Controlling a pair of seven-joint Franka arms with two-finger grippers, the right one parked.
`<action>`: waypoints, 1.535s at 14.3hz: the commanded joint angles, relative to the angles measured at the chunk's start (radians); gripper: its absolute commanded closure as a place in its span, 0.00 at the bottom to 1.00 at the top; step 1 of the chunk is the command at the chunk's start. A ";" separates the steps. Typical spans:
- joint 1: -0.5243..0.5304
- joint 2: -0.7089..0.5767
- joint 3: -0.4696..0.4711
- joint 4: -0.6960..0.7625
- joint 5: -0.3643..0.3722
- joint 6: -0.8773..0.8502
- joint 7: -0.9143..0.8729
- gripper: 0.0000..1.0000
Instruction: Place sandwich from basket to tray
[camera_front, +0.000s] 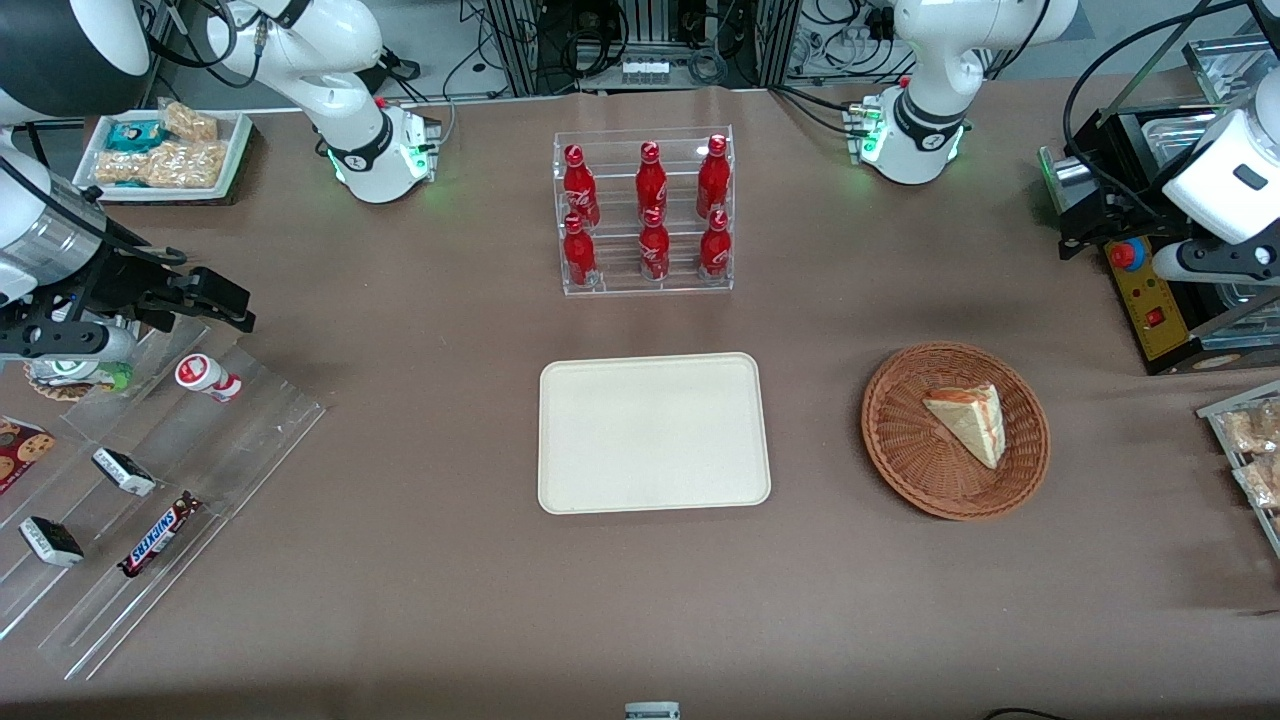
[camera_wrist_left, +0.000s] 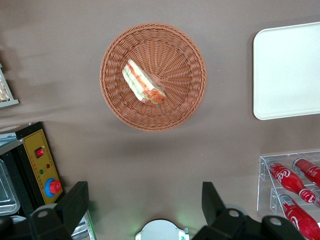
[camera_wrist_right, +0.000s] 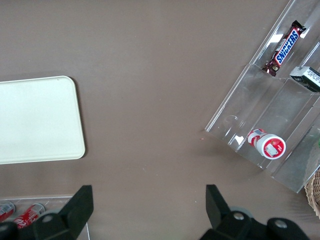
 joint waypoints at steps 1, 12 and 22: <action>0.004 0.042 0.005 0.016 0.015 -0.020 -0.012 0.00; 0.035 0.308 0.007 -0.062 0.041 0.181 -0.057 0.00; 0.036 0.259 0.007 -0.430 0.050 0.653 -0.769 0.00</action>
